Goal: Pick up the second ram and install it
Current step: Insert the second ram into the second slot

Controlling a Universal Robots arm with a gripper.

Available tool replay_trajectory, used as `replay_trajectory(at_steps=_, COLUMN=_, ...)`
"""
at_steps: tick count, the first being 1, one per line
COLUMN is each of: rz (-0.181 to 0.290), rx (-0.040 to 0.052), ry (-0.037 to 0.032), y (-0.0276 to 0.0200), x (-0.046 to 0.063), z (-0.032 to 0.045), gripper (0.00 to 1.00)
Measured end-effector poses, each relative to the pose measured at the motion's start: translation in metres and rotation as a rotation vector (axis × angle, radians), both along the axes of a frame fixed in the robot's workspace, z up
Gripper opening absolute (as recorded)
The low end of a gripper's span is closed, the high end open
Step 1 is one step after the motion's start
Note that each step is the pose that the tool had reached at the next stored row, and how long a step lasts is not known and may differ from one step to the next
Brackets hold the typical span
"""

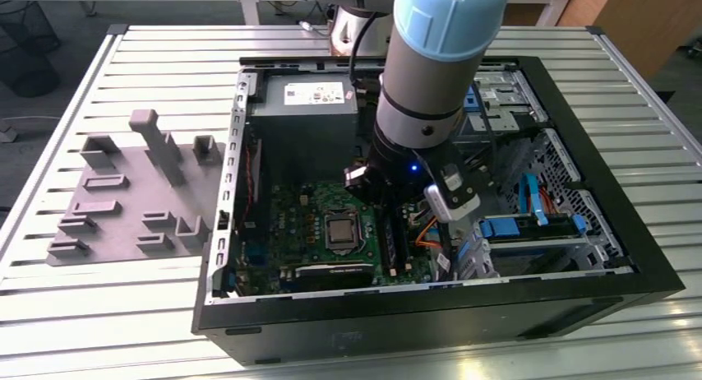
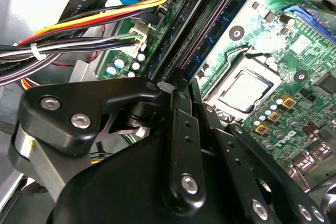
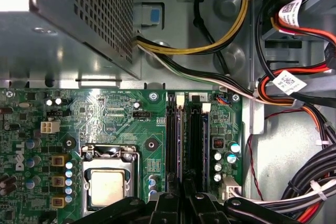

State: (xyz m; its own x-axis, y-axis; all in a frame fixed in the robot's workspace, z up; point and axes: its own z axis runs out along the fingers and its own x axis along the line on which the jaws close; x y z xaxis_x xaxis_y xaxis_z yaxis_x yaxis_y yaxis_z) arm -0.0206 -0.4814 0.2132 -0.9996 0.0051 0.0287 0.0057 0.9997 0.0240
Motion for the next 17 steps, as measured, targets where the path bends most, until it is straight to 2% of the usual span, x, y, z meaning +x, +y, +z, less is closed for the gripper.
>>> replay_trajectory(at_steps=17, rz=-0.001, rx=0.0010, ry=0.0000, y=-0.0008, x=0.0013, z=-0.0016, gripper=0.14)
